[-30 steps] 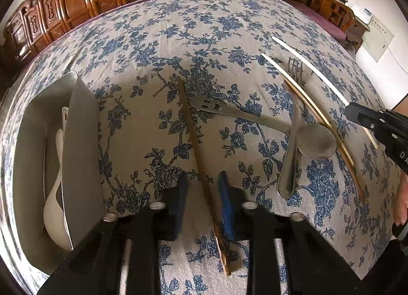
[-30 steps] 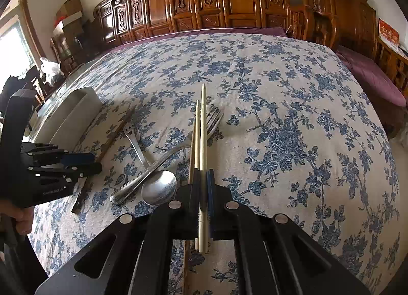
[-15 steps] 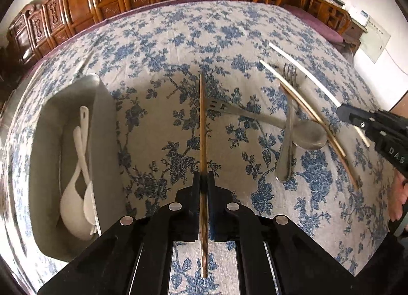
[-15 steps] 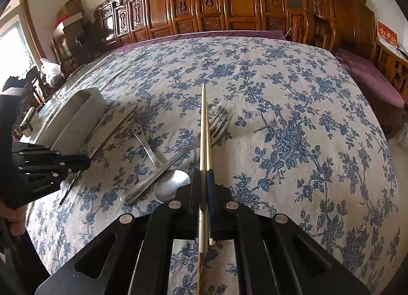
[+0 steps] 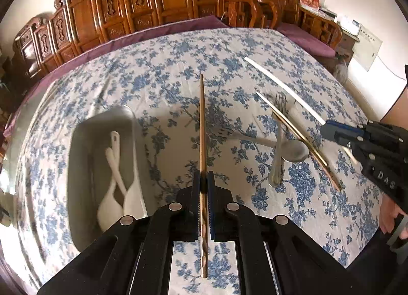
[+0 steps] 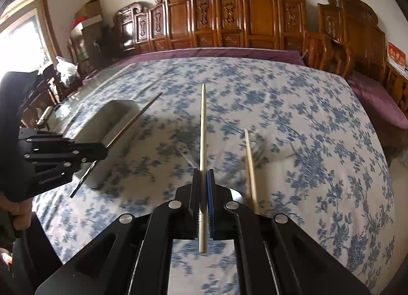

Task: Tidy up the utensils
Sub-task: 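Carry the chopsticks over the grey tray with both tools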

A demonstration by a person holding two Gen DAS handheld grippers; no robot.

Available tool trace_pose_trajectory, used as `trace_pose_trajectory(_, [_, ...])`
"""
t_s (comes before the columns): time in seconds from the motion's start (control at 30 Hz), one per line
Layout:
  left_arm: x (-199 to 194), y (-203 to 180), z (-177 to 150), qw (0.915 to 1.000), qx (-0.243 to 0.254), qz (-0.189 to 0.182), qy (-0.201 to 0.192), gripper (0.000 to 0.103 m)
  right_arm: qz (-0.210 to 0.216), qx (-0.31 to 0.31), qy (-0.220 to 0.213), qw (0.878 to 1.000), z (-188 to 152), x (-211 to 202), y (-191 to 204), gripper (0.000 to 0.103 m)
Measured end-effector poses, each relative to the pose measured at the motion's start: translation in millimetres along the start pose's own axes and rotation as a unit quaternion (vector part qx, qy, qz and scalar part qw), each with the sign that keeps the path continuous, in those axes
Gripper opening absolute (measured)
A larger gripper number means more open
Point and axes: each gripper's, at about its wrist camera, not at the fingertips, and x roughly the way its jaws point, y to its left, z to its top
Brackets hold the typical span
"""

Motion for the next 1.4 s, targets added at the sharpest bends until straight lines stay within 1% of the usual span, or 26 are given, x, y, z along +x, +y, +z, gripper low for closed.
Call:
trace_pose_trajectory(0.33, [-21, 44, 4, 0.9995, -0.011, 0.024, -0.017, 0.004, 0.022, -0.02, -0.005, 1.0, 12, -3, 46, 0.006])
trace_pose_trajectory(0.53, [-20, 76, 3, 0.999, -0.022, 0.037, -0.013, 0.004, 0.036, -0.025, 0.0, 0.999, 15, 5, 70, 0.006])
trace_pose_trajectory(0.67, [-13, 94, 0, 0.9988, -0.029, 0.04, -0.004, 0.004, 0.043, -0.029, 0.002, 0.999, 19, 11, 84, 0.006])
trace_pose_trajectory(0.83, [1, 107, -4, 0.9982, -0.036, 0.047, 0.01, 0.004, 0.049, -0.035, 0.008, 0.998, 20, 18, 100, 0.006])
trace_pose_trajectory(1.0, [14, 112, -9, 0.998, -0.03, 0.049, 0.024, 0.004, 0.055, -0.045, 0.013, 0.997, 21, 23, 112, 0.006])
trace_pose_trajectory(1.17, [28, 116, -14, 0.9974, -0.027, 0.054, 0.038, 0.004, 0.057, -0.044, 0.017, 0.997, 21, 27, 116, 0.006])
trace_pose_trajectory(1.4, [44, 118, -17, 0.9968, -0.028, 0.052, 0.053, 0.004, 0.058, -0.046, 0.023, 0.997, 21, 32, 119, 0.006])
